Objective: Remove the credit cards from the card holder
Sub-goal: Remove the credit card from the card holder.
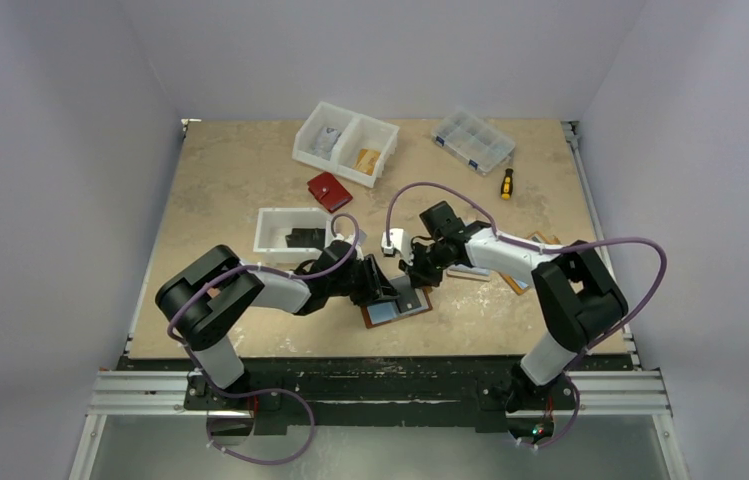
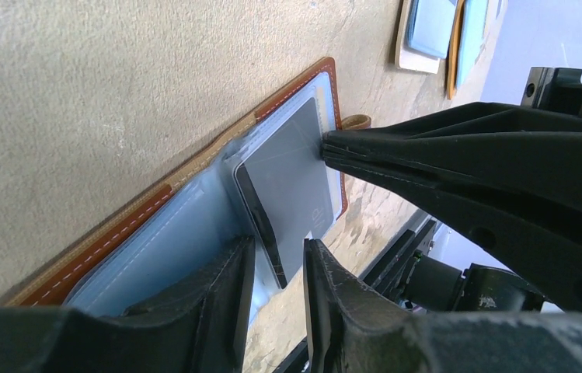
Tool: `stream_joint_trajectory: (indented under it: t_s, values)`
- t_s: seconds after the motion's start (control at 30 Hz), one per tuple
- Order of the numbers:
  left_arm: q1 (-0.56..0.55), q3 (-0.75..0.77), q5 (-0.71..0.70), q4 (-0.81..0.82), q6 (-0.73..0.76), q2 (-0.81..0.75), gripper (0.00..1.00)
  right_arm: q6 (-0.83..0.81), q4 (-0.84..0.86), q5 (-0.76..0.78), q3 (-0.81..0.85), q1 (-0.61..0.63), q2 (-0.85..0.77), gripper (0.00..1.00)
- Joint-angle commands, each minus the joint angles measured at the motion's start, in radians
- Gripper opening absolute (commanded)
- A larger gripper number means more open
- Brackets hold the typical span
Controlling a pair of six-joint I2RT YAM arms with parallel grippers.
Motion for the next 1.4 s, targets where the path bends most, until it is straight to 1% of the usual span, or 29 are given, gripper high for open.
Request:
stream_joint_trajectory:
  t_s: [0.0, 0.17, 0.37, 0.5, 0.63, 0.67, 0.83, 1.07, 1.17, 1.27, 1.37]
  values:
    - [-0.007, 0.007, -0.009, 0.018, -0.007, 0.023, 0.33, 0.012, -0.039, -0.044, 0.041, 0.021, 0.027, 0.0]
    - [-0.006, 0.003, -0.031, -0.012, -0.021, 0.019, 0.32, 0.022, -0.059, -0.086, 0.056, 0.033, 0.038, 0.0]
    - [-0.006, 0.002, -0.053, -0.053, -0.019, 0.014, 0.28, 0.025, -0.087, -0.156, 0.069, 0.033, 0.046, 0.0]
    - [-0.007, -0.002, -0.055, -0.059, -0.017, 0.02, 0.19, 0.028, -0.097, -0.175, 0.074, 0.033, 0.049, 0.0]
    - [-0.007, -0.003, -0.057, -0.069, -0.005, 0.029, 0.03, 0.05, -0.099, -0.216, 0.083, 0.032, 0.047, 0.0]
    - [-0.007, -0.003, -0.057, -0.073, 0.0, 0.031, 0.0, 0.053, -0.101, -0.213, 0.085, 0.031, 0.043, 0.0]
    - [-0.006, -0.002, -0.059, -0.089, 0.037, 0.031, 0.0, 0.064, -0.104, -0.222, 0.09, 0.007, 0.009, 0.0]
    - [-0.006, 0.004, -0.067, -0.136, 0.105, 0.012, 0.0, 0.09, -0.069, -0.228, 0.06, -0.057, -0.052, 0.01]
    - [-0.007, 0.006, -0.068, -0.148, 0.121, 0.0, 0.0, 0.109, -0.032, -0.197, 0.032, -0.067, -0.067, 0.03]
    - [-0.007, 0.009, -0.071, -0.157, 0.126, -0.013, 0.0, 0.115, -0.015, -0.128, 0.009, -0.067, -0.074, 0.04]
    - [-0.006, 0.011, -0.076, -0.166, 0.13, -0.024, 0.0, 0.126, -0.006, -0.113, 0.005, -0.067, -0.068, 0.04]
